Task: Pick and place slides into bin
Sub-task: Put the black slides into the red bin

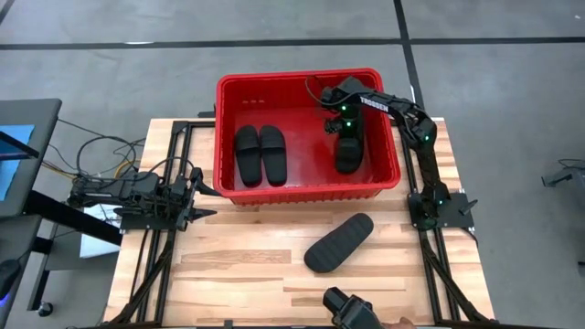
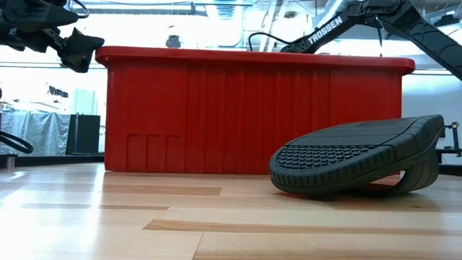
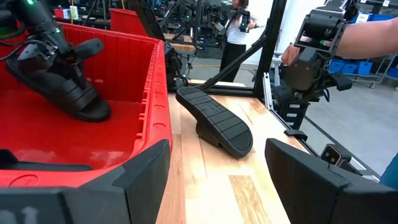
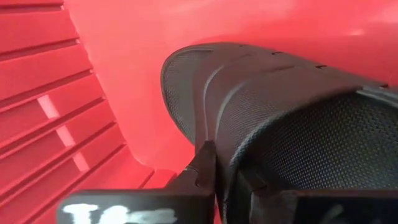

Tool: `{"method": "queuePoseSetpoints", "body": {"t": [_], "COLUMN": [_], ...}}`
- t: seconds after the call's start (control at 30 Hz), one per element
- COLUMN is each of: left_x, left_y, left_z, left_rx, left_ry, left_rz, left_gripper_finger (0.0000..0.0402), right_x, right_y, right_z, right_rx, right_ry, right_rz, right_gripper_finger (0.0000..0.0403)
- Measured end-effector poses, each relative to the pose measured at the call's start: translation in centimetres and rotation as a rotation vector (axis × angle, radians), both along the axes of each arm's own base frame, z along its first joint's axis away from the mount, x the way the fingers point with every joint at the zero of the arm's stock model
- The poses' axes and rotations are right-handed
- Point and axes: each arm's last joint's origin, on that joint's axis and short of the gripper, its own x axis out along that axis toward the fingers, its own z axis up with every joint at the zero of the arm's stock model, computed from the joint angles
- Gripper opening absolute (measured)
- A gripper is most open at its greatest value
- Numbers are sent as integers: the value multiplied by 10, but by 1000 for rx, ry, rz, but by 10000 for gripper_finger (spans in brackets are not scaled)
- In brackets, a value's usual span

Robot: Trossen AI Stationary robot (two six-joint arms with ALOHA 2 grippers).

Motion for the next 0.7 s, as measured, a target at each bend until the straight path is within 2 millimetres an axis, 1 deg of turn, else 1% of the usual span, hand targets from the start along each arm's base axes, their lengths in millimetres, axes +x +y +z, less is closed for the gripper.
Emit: {"method": "queuePoseSetpoints", "body": {"t": [0.37, 0.7], "left_x": [0, 0], "left_y": [0, 0], "left_z": [0, 0], "left_rx": [0, 0], "left_ry": [0, 0], "left_rz": [-1, 0], "left_gripper_finger": [258, 258], "right_x": [1, 3], "right_y": [0, -1], "right_z": [0, -2], "right_rx": [-2, -19], "right_ry": [-4, -16], "right_rz": [-7, -32], "right_gripper_finger": [19, 59]}}
